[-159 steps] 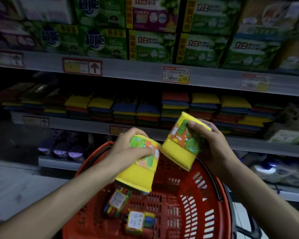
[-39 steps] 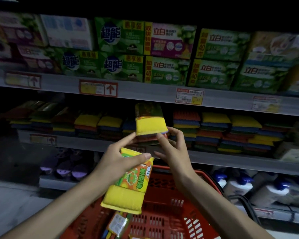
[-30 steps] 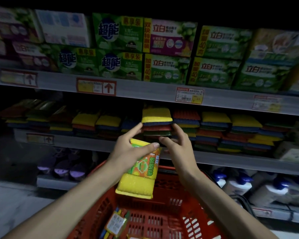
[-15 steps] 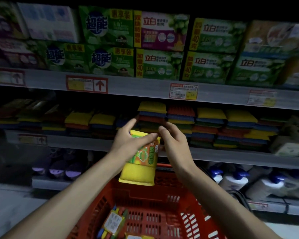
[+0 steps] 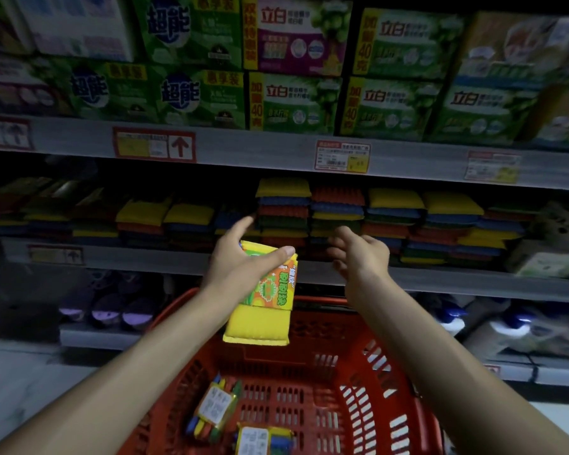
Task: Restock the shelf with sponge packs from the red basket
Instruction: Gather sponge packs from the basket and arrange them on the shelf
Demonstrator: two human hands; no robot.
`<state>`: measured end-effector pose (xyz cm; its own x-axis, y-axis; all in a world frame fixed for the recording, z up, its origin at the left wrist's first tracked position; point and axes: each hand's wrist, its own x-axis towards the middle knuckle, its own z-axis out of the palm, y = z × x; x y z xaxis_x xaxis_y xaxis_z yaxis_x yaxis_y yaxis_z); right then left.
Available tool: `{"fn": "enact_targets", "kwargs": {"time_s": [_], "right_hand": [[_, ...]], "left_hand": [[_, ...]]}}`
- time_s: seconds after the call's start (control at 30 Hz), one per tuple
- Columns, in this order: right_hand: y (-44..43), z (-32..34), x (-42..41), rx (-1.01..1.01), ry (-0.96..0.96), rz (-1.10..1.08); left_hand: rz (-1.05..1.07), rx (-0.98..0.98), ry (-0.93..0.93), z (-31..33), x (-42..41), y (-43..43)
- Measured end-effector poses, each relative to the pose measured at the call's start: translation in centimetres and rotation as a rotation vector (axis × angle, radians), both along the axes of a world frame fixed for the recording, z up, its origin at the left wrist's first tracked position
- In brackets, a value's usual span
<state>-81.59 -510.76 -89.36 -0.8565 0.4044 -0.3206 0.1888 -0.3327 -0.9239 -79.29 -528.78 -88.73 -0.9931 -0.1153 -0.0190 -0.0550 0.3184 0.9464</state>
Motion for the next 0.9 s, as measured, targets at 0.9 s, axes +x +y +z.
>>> {"fn": "enact_targets", "kwargs": {"time_s": [0.9], "right_hand": [[0.6,-1.2,-2.0,-0.118,-0.145,-0.147]], "left_hand": [[-0.017,-0.083,-0.002,-1.1,-0.2,1.3]]}}
